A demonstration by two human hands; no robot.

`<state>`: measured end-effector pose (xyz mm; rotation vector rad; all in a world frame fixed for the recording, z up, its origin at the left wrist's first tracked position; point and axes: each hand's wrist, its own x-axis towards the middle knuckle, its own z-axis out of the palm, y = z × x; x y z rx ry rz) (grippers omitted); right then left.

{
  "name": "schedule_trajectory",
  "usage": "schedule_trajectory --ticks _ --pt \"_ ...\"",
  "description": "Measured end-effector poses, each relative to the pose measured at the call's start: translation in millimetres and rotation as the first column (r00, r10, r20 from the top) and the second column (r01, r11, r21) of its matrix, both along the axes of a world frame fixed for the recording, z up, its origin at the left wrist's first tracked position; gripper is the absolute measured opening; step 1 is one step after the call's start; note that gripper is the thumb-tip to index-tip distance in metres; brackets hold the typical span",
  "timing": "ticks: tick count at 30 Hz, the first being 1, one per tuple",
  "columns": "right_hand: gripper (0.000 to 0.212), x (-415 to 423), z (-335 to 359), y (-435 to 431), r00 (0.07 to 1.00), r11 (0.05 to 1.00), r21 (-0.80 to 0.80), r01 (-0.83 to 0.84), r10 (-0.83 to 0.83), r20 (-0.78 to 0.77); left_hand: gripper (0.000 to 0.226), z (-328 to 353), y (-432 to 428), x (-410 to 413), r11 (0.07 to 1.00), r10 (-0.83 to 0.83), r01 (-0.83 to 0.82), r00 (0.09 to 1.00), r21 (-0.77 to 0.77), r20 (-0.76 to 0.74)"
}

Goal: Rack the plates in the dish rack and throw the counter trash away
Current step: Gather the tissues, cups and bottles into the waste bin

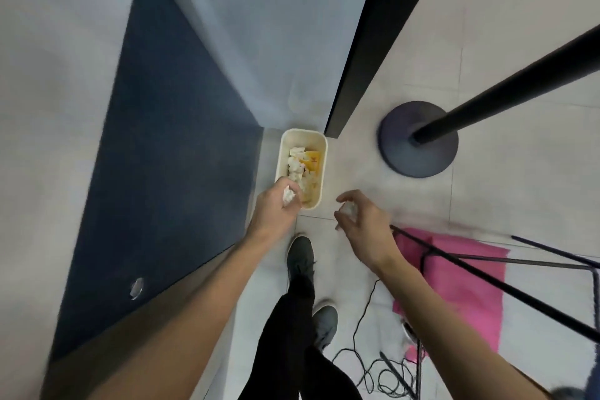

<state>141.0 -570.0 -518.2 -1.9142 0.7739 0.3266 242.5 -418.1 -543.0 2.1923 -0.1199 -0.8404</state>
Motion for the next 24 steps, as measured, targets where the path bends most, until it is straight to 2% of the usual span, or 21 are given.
schedule_trajectory --ticks 3,6,12,14,17,20,24 --pt "0.019 5 -59 -4 0.999 1.000 0.016 0.017 -0.018 0.034 0.007 -65 -11 12 0.999 0.035 -0.035 0.999 0.005 0.010" --pt "0.016 6 -115 -6 1.000 0.999 0.038 0.020 -0.020 0.004 0.008 -127 -19 25 0.999 0.052 -0.052 0.999 0.010 -0.008" --pt "0.010 7 -197 -9 0.995 0.994 0.081 0.070 -0.063 -0.079 0.010 -228 -28 43 0.994 0.094 -0.082 0.981 0.078 -0.172" --pt "0.004 9 -212 -11 0.996 0.997 0.067 0.045 -0.039 -0.082 0.017 -247 -30 46 0.993 0.064 -0.044 0.980 0.107 -0.190" --pt "0.001 17 -230 -16 0.998 1.000 0.027 -0.014 0.015 -0.065 0.044 -262 -32 45 0.984 -0.063 0.094 0.978 0.150 -0.199" --pt "0.005 31 -245 -20 0.996 0.998 -0.003 -0.058 0.057 -0.061 0.065 -273 -26 40 0.950 -0.226 0.241 0.969 0.196 -0.095" --pt "0.002 56 -255 -22 0.986 0.984 -0.069 -0.165 0.162 -0.045 0.057 -278 -10 32 0.968 -0.208 0.209 0.978 0.141 -0.022"
